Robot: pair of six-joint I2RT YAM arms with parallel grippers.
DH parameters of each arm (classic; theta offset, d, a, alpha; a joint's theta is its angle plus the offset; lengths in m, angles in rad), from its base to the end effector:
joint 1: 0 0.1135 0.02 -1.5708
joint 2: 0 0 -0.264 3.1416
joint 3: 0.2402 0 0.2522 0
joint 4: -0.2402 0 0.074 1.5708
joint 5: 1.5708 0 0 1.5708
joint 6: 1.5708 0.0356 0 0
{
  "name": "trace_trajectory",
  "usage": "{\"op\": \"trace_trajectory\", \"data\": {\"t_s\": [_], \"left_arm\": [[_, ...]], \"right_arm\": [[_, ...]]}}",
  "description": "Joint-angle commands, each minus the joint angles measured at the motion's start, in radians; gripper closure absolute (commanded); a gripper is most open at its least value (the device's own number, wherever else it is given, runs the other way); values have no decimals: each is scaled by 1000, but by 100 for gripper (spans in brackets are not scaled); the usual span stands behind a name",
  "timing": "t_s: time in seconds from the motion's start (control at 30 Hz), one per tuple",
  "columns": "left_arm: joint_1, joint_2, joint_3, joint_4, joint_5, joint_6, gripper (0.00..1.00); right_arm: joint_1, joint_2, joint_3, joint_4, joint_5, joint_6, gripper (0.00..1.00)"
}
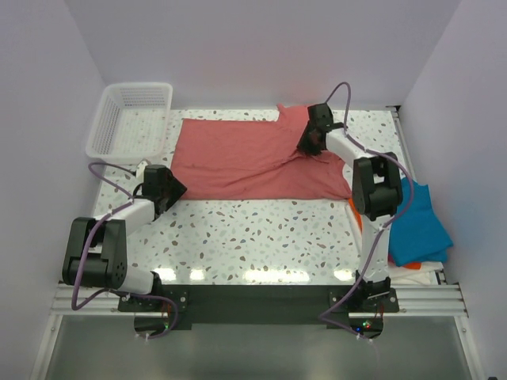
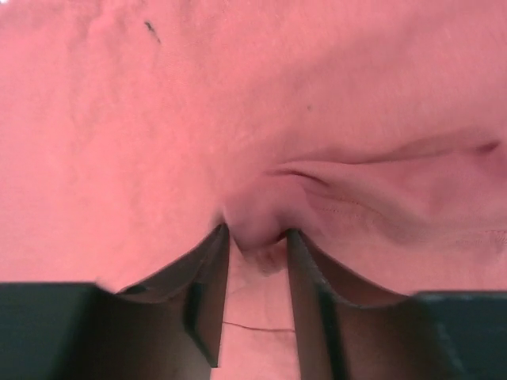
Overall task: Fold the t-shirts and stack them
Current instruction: Fold the tshirt
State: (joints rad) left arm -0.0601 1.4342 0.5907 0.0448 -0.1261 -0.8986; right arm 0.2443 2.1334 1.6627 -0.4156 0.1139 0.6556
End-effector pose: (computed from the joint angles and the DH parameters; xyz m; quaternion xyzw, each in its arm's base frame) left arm 0.2678 -0.0116 0.1536 -0.3980 0.8348 -0.1215 0.3604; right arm 0.4624 0.1111 0.1945 0.2108 0.9168 0.0974 0.3250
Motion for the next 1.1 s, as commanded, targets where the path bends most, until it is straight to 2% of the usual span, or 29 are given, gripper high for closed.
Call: {"op": "trace_trajectory", "data": {"t_s": [0.0, 0.03, 0.07, 0.2, 0.4, 0.6, 0.7, 0.73, 0.77, 0.93, 1.07], "left_arm": [[-3, -6, 1, 46, -27, 3, 38], [-3, -9, 3, 46, -30, 4, 38], [-3, -11, 1, 44, -29, 4, 38], [-3, -11, 3, 44, -24, 0, 38], [-3, -26, 9, 40, -29, -5, 38], [-4, -26, 23, 33, -24, -11, 38], [-4, -24, 24, 32, -24, -11, 38], [-4, -21, 24, 33, -24, -10, 38], [-3, -20, 24, 33, -21, -13, 38], [-4, -12, 27, 33, -18, -14, 38], [-4, 0, 31, 32, -18, -14, 38]], "right_arm": [[4, 60, 109, -86, 20, -73, 59], [4, 62, 123, -92, 24, -80, 54], [4, 60, 121, -97, 32, -96, 41], [3, 23, 118, -121, 107, -131, 25], [3, -101, 10, -75, 150, -139, 23], [4, -222, -182, 15, 153, -99, 31], [4, -230, -245, 55, 132, -85, 49], [7, -219, -239, 54, 129, -83, 60], [9, -192, -230, 48, 124, -82, 64], [18, -107, -150, 32, 96, -80, 71], [26, -50, -89, 17, 93, -82, 71]]}}
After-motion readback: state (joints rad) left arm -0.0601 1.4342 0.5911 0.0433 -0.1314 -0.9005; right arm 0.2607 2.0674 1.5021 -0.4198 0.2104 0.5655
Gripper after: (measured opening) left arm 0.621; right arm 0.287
